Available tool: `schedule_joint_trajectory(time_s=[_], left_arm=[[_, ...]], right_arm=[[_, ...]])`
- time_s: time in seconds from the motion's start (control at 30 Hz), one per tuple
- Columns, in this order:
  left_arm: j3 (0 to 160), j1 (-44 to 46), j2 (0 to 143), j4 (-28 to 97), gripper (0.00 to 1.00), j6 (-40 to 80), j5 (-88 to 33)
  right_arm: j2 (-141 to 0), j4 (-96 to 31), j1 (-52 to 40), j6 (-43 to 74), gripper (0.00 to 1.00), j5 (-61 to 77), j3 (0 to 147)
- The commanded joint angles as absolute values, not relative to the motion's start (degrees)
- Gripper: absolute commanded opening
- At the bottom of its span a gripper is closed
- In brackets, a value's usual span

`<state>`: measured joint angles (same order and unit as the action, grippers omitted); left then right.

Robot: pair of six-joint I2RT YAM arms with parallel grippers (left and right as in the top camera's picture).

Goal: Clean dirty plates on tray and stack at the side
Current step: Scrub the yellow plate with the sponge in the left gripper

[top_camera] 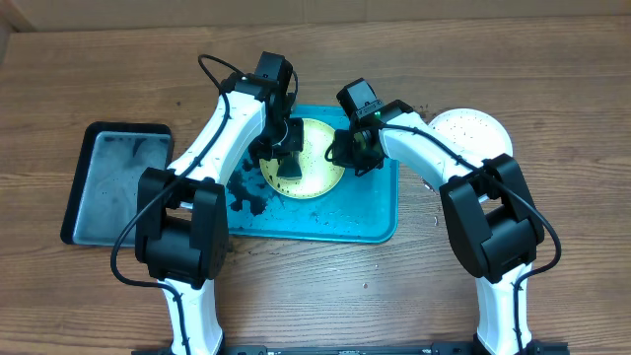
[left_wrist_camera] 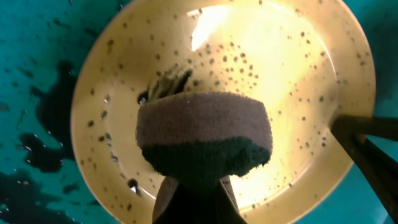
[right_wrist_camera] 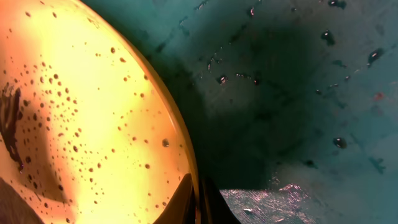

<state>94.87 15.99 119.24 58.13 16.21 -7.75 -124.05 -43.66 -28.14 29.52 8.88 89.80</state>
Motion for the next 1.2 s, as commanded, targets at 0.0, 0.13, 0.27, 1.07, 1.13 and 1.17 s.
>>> schedule_joint_trajectory(time_s=[0.0,0.13,0.27,1.07,1.13,1.17], left_arm=[[94.9,15.8,120.5,56.2,0.04,16.8,-5.4],[94.9,15.8,122.5,53.4,0.04,17.3,-5.9],[94.9,15.8,124.3,53.0,0.04,18.3,-9.0],[103.4,11.6,129.4,67.0,0.04,18.2,10.6],[104.1,12.0,129.4,66.6,0.04,18.2,6.3],[104.1,12.3,129.4,66.2,0.04,18.2,3.6]], right_arm=[[-124.3,-44.9,-28.1,27.6,0.04,5.9,90.0],[-124.3,-45.0,-28.6,25.4,0.04,8.4,90.0],[-124.3,-45.8,-29.0,25.1,0.04,9.0,90.0],[-124.3,-46.7,-30.8,21.0,0.04,10.3,90.0],[-124.3,-46.7,-30.8,21.0,0.04,10.4,90.0],[-124.3,-46.7,-30.8,21.0,0.04,10.4,90.0]])
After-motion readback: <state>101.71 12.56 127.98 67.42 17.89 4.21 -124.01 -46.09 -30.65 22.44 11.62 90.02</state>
